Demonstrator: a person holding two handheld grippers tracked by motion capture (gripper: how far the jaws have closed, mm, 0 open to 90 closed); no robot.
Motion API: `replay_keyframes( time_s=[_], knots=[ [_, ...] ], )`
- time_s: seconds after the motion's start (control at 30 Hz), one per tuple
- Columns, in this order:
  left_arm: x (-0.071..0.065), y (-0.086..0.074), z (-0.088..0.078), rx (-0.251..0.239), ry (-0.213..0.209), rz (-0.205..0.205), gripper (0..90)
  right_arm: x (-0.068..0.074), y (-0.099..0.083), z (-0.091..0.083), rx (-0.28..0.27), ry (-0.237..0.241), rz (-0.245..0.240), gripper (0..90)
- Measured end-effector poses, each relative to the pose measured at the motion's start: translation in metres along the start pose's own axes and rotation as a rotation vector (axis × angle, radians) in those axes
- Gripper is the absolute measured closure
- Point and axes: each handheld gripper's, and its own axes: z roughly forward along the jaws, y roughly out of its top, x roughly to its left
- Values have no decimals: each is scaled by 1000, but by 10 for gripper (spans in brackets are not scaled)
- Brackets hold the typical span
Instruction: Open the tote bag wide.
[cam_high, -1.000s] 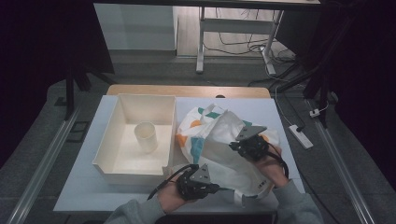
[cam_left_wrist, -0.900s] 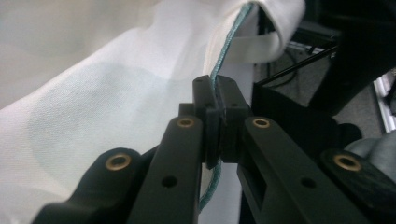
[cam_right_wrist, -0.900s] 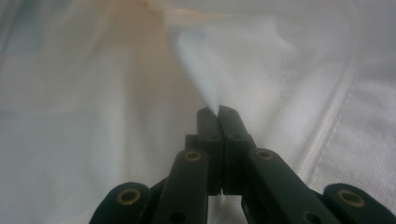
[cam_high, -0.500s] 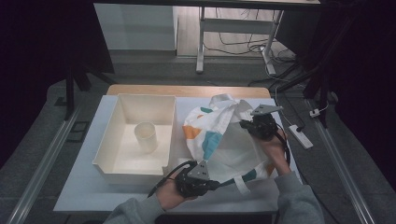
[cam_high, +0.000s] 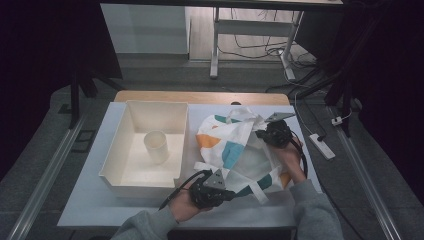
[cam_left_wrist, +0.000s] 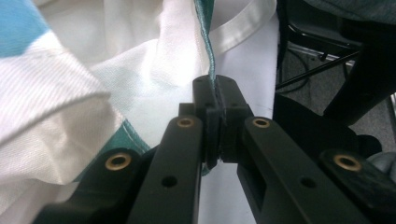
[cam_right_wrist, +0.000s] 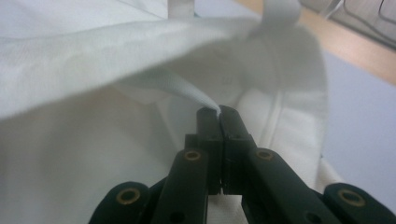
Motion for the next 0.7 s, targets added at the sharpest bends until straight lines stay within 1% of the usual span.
replay_keyframes(
  time_s=[0.1, 0.2, 0.37, 0.47, 0.57, 0.7],
  knots=[
    [2, 0, 2, 3, 8, -4, 881, -4, -4, 11, 26, 7, 15, 886],
    [4, 0, 3, 6, 9, -7, 881, -6, -5, 15, 31, 2, 18, 886],
    [4, 0, 4, 10, 19, -6, 881, -8, -4, 15, 21, -30, -4, 887],
    [5, 0, 4, 11, 29, -7, 881, -10, -4, 15, 7, -57, -3, 887],
    [5, 0, 5, 13, 29, -8, 881, -12, -5, 19, 15, -54, 0, 887],
    [4, 0, 6, 16, 28, -9, 881, -11, -8, 25, 42, -48, 2, 887]
  ],
)
